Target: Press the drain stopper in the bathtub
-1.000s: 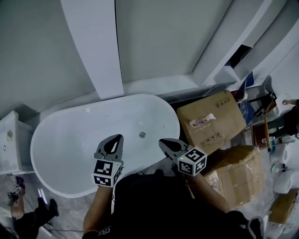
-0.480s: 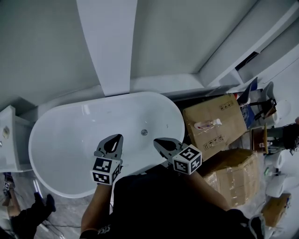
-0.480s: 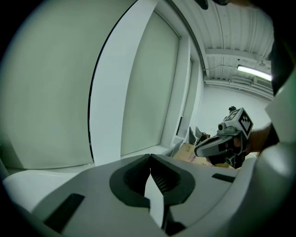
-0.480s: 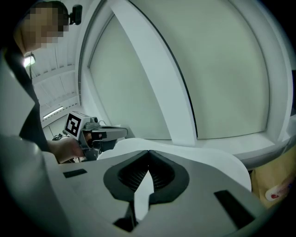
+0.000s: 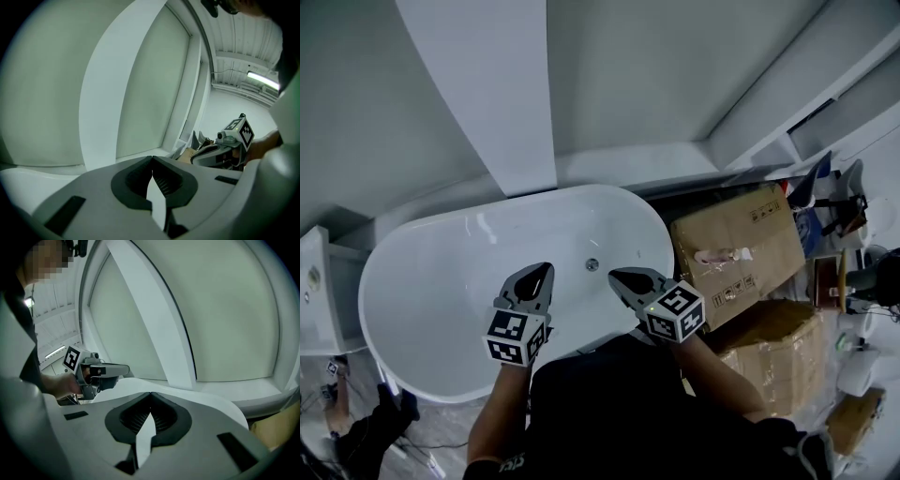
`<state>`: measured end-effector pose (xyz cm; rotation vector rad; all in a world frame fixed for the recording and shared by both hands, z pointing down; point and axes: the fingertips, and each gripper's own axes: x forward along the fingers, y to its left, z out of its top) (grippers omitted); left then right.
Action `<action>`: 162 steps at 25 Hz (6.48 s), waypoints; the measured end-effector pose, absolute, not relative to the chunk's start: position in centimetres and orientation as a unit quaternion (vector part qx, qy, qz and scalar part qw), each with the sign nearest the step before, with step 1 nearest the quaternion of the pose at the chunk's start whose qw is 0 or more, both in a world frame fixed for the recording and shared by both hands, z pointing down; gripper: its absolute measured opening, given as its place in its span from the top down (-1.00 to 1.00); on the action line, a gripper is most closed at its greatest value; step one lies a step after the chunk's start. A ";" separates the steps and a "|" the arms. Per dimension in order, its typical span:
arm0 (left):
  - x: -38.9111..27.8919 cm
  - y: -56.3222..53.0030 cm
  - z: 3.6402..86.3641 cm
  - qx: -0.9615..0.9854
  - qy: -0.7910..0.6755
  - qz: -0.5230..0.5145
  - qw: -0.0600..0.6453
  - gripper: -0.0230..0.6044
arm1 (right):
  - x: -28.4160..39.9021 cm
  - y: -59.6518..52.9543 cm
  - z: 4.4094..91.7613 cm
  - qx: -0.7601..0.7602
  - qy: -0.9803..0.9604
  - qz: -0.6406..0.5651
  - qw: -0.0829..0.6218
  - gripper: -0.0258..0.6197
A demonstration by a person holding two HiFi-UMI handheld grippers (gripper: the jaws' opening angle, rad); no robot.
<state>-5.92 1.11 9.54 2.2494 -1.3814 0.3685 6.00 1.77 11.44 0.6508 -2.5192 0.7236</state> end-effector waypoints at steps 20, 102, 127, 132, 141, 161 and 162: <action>-1.2 -8.1 29.1 0.810 -0.445 0.216 0.313 0.88 | 6.4 -4.0 35.3 0.202 -0.864 0.345 0.307 0.88; -4.7 0.0 55.7 0.732 -0.482 0.230 0.423 0.88 | 11.6 -2.1 65.5 0.235 -0.765 0.299 0.520 0.88; -11.0 9.0 22.0 0.763 -0.525 0.158 0.344 0.88 | 4.4 6.0 22.9 0.306 -0.881 0.246 0.265 0.88; -9.8 9.4 18.0 0.784 -0.508 0.147 0.325 0.88 | 3.8 7.3 17.7 0.303 -0.897 0.226 0.229 0.88; -10.4 6.2 9.1 0.797 -0.540 0.128 0.237 0.88 | 3.0 4.5 8.0 0.290 -0.930 0.165 0.157 0.88; -9.6 4.6 -6.7 0.787 -0.606 0.067 0.094 0.88 | 4.9 2.8 -8.3 0.220 -0.973 0.018 0.066 0.89; -9.5 4.7 -6.8 0.785 -0.609 0.068 0.089 0.88 | 5.2 3.0 -8.7 0.219 -0.974 0.017 0.059 0.89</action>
